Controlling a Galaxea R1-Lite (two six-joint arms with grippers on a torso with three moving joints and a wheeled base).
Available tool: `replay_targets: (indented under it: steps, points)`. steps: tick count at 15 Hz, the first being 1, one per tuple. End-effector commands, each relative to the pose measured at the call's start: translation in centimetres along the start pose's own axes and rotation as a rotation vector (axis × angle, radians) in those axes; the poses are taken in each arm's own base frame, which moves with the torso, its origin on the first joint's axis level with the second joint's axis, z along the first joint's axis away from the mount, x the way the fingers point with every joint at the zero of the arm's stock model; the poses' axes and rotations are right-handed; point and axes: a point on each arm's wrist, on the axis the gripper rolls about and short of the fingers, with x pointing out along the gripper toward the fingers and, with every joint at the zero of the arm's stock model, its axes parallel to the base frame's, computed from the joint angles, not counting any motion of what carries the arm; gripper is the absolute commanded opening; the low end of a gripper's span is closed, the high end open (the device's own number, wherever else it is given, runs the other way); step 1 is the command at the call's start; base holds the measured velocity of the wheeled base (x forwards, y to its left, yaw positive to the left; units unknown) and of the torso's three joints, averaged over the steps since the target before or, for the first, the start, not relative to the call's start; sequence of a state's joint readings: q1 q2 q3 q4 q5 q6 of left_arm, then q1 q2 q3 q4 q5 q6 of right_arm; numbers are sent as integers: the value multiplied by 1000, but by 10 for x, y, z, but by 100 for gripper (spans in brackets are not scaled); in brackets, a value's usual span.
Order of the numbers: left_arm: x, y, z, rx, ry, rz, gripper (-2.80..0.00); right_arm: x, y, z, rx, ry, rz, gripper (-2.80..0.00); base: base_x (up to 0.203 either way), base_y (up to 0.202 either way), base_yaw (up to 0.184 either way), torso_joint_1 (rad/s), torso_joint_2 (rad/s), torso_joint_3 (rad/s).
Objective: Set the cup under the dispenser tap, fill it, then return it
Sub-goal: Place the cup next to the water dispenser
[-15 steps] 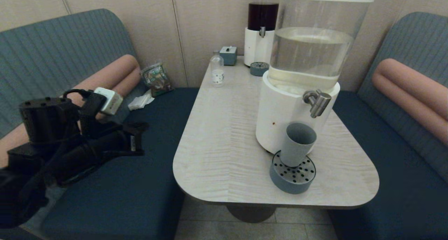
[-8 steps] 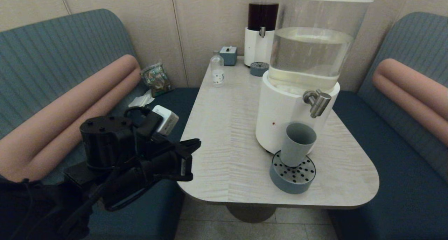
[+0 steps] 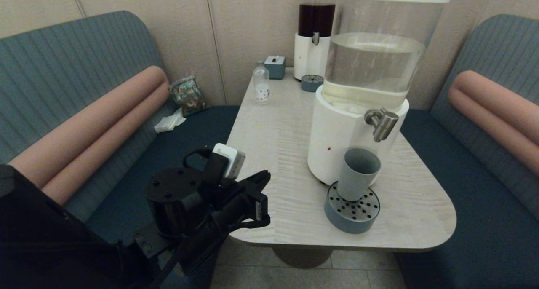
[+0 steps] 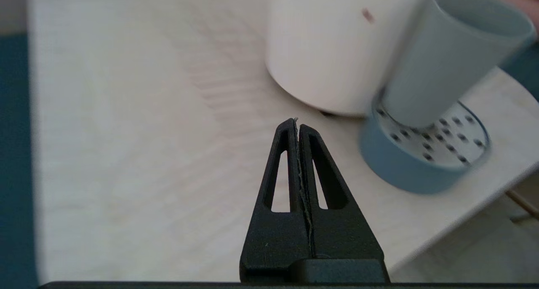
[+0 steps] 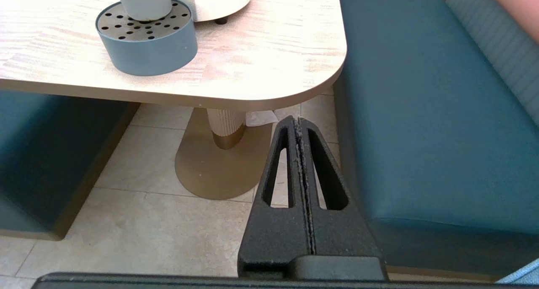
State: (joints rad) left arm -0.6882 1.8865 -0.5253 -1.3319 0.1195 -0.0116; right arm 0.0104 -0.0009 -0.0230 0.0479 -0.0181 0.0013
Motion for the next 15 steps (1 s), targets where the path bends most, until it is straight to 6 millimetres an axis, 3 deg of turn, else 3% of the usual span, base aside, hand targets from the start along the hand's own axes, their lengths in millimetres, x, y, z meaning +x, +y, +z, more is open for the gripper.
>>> replay_targets:
  steps: [1,8,9,15]
  points:
    - [2,-8,-7,1,18,-12,-280,0,0,0,0,-3,0,-280,0,0,0,0,0,0]
    - [-2,-51,-7,7,10,-112,-280,0,0,0,0,-3,0,-280,0,0,0,0,0,0]
    - [-3,-54,-8,9,12,-113,0,0,0,0,0,-3,0,-280,0,0,0,0,0,0]
    - [-28,-78,-4,6,-21,-204,0,0,0,0,0,-1,0,-280,0,0,0,0,0,0]
